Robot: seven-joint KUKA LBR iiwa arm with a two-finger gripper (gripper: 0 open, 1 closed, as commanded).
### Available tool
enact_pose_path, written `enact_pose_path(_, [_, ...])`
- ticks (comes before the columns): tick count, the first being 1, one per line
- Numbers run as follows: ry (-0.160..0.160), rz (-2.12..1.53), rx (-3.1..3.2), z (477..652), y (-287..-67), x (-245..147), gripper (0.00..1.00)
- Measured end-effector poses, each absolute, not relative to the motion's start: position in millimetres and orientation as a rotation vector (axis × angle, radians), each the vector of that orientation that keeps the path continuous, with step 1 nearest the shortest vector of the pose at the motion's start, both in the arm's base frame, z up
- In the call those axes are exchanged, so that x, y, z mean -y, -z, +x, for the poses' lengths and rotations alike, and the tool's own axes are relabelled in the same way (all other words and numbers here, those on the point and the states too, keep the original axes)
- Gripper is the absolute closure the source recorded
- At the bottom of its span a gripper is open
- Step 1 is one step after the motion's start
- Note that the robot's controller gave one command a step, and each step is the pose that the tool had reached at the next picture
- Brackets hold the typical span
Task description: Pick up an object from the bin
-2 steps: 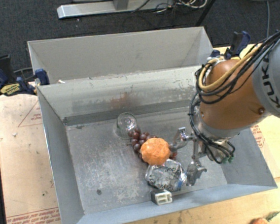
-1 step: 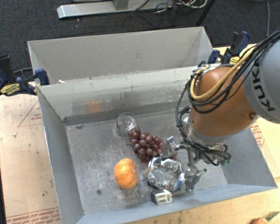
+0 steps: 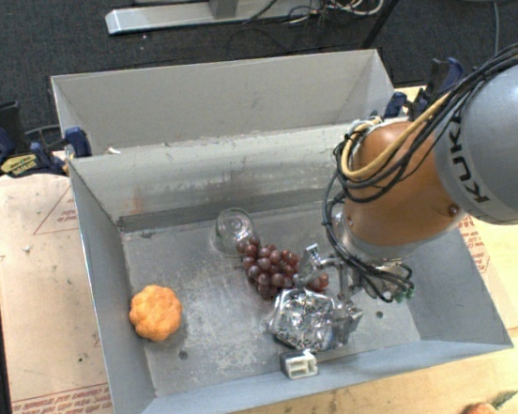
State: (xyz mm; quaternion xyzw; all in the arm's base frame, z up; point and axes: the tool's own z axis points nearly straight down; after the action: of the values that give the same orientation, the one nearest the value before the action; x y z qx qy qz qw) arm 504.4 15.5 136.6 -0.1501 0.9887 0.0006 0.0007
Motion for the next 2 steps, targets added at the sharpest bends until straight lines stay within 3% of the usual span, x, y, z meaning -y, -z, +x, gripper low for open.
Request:
enact_pose_path(1, [0.0,-0.453,-3.106,582.2,-78.3,-36.2,0.0])
enact_pose_path(2, [-0.003,-0.449,-3.081,585.1,-83.3,-38.6,1.0])
